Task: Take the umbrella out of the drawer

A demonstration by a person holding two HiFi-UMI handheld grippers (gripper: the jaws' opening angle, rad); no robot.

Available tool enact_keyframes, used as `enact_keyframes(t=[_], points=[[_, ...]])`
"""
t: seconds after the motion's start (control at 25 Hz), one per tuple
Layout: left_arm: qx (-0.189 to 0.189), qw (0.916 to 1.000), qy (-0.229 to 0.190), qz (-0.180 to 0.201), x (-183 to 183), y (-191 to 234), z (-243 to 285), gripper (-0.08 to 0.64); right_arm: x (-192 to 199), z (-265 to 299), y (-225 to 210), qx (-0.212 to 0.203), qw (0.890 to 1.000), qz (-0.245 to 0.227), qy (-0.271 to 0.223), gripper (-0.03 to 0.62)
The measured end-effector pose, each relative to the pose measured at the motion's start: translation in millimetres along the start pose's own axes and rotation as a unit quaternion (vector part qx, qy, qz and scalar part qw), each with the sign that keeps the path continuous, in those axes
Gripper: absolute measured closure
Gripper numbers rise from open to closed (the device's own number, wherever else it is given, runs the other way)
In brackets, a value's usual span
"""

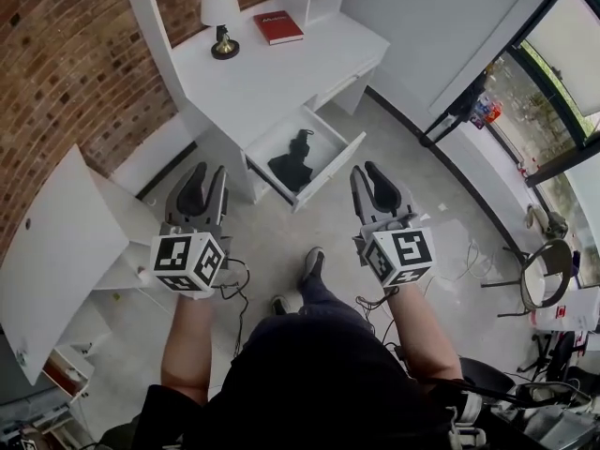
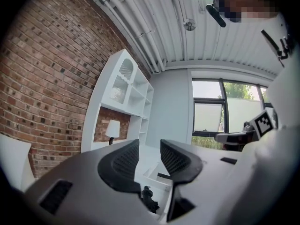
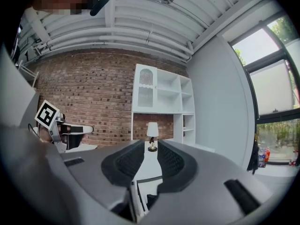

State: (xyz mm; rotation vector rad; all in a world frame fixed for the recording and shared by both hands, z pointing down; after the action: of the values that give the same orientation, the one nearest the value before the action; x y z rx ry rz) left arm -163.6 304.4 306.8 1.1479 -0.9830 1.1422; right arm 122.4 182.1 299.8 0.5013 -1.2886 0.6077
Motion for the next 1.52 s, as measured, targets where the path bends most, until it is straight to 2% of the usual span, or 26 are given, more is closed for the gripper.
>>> enact_keyframes(t=[0.2,0.48,0.76,0.88,1.24,1.52], points=[[-0.031,0.9994,0.001,0.015,-8.7,10.1,30.4,0.420,1.8,47.8,-20.2,-0.033,0.999,0.012,-0.007,0.512],[-0.058,0.9977,0.029,0.022,-9.3,13.1,109.8,0.420,11.0,125.3,-82.4,-0.060,0.997,0.040,0.009,0.514],[-0.078,0.9956,0.049,-0.020,-12.5,16.4,176.1,0.420,19.2,181.7,-150.7,-0.072,0.995,0.063,0.022,0.517],[-0.093,0.9941,0.051,-0.023,-13.7,13.9,192.0,0.420,23.5,199.7,-172.2,-0.078,0.994,0.068,0.024,0.517],[-0.115,0.9906,0.073,-0.007,-13.6,14.3,215.8,0.420,31.1,239.4,-187.7,-0.103,0.990,0.086,0.034,0.515],[-0.097,0.9896,0.103,-0.026,8.7,40.0,250.2,0.420,39.7,255.0,-196.9,-0.080,0.993,0.079,0.047,0.512]])
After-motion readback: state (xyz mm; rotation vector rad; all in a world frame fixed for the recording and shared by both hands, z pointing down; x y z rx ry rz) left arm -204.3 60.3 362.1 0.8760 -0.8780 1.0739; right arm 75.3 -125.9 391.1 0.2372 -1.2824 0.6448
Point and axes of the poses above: the fingertips, and each gripper's own axes: z forward along the fingers, y to its left, x out of its underside, the point moved 8 cm from there along -z, backward along the fingers, and after that the axes turned 6 degrees about y, right-handed, at the moved point
